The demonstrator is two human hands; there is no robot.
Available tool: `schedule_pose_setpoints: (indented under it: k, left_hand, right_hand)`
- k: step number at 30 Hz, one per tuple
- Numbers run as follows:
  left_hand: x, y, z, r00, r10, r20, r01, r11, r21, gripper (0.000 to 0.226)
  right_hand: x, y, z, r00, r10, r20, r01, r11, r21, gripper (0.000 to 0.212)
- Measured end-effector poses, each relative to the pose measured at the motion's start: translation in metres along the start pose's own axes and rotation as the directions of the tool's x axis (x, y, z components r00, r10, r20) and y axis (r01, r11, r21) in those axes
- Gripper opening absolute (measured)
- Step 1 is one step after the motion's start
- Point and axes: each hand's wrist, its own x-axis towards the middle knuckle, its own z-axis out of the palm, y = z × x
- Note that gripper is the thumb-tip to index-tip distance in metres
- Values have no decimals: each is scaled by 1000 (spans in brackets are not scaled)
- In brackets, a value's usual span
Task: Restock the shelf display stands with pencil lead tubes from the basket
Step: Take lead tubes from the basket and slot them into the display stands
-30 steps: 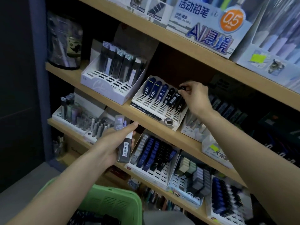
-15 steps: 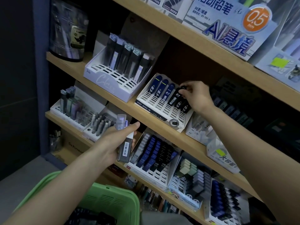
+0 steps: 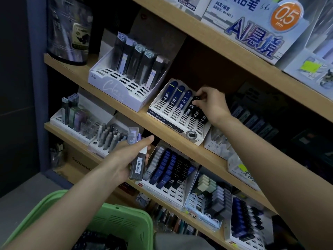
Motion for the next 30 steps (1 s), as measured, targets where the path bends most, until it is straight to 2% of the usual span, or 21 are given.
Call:
schedule_pose_setpoints:
  k: [3,10,15,18,21,23,25,27,30]
  left_hand:
    - [-1,1,0,1000,-2,0,2,1000,-18,24]
    - [1,1,-1,1000,-3,1,3,1000,-11,26]
    - [2,0,0,1000,-9,0,9,999,-32,25]
    - [2,1,1,1000,-6,-4,6,998,-58,27]
    - [1,2,2,1000,16,-11,-17,995,-95,27]
    - [0,1,4,1000,30,-8,-31,991,-132,27]
    - [-1,1,5,999,33,-14,-35,986,-166,28]
    - [-2,1,4,999,35,-32,-40,985,-170,31]
    - [-3,1,4,998,47,-42,-52,992,-111,45]
  right_hand:
    - [-2,0,3,1000,-11,-14,11,1000,-13,13]
    - [-1,3,5,999,37,-39,-33,996,82,29]
    - [-2,3,5,1000,11,-29,-10,999,38,29]
    - [-7,2,3,999,-26,-39,24,999,-46,35]
    - [-21,-7,1,985,-134,-107,105,965,-241,41]
    - [-37,-21,1,962,-229,-146,200,961,-192,34]
    - [-61,-38,6,967,-252,-44,250,967,-46,25]
    - [-89,-52,15,960,-228,164,217,973,84,25]
    - [-121,-65,28,885,-177,431,100,976,195,51]
